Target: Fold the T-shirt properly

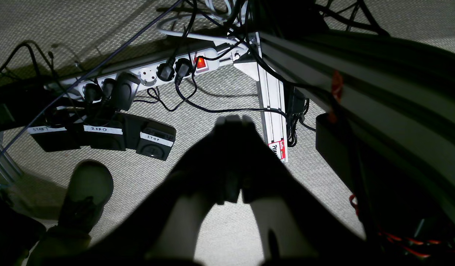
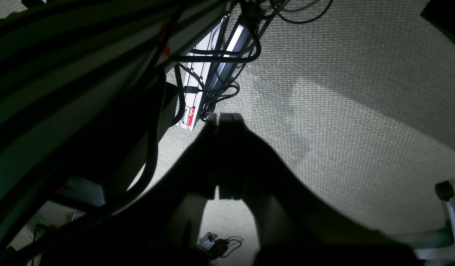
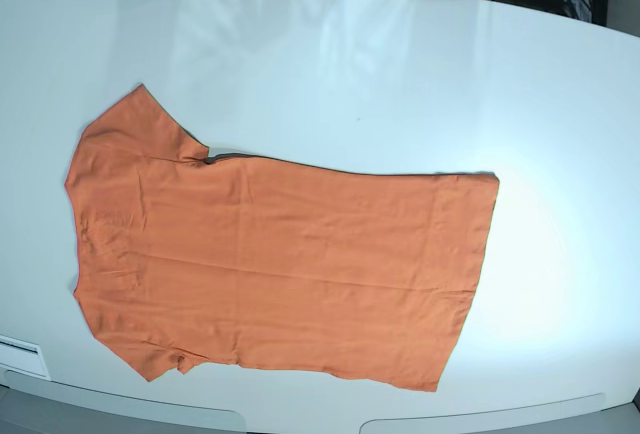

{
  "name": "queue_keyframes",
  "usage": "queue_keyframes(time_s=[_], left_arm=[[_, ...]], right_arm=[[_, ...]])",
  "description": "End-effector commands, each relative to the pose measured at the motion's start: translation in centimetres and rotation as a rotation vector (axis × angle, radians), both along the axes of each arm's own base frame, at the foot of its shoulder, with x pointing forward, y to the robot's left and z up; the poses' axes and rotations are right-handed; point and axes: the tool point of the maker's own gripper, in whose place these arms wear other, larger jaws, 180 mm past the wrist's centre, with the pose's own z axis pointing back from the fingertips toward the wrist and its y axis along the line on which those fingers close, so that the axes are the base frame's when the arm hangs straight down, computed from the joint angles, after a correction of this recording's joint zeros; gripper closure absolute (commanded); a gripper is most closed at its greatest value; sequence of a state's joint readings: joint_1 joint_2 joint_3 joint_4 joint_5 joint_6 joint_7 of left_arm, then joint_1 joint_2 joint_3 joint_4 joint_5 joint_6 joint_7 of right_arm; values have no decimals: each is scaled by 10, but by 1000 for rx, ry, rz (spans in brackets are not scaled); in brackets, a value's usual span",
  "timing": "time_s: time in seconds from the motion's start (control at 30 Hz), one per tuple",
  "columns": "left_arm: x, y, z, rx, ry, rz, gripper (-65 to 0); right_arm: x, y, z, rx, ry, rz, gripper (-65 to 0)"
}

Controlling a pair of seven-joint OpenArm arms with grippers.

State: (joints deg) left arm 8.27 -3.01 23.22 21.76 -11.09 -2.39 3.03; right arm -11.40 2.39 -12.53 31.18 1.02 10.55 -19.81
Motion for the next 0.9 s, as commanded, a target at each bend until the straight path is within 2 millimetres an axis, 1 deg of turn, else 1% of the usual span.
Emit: queue_keyframes(time_s=[0.0,0.3,0.53,0.6,0.67,0.7,0.8,0.87], left_arm=[[-1,-4,1,-13,1,-7,0],[-3,-4,1,-12,3,-7,0],[-3,-3,1,-11,3,-8,0],[-5,-2,0,-3,6,-41,0],[-9,-1,0,10,31,-101,0],[-13,-1,1,17,51,-129,0],[-28,-9,7,19,103,-195,0],[-40,-16,14,8,123,-220,0]], right_arm=[[3,0,1,4,-5,2,0],[1,3,2,28,5,12,0],[1,1,2,23,4,12,0],[0,2,2,30,7,16,0],[-6,5,3,54,34,31,0],[-13,7,4,63,60,41,0],[-43,10,8,88,148,70,0],[-63,11,13,101,184,81,0]])
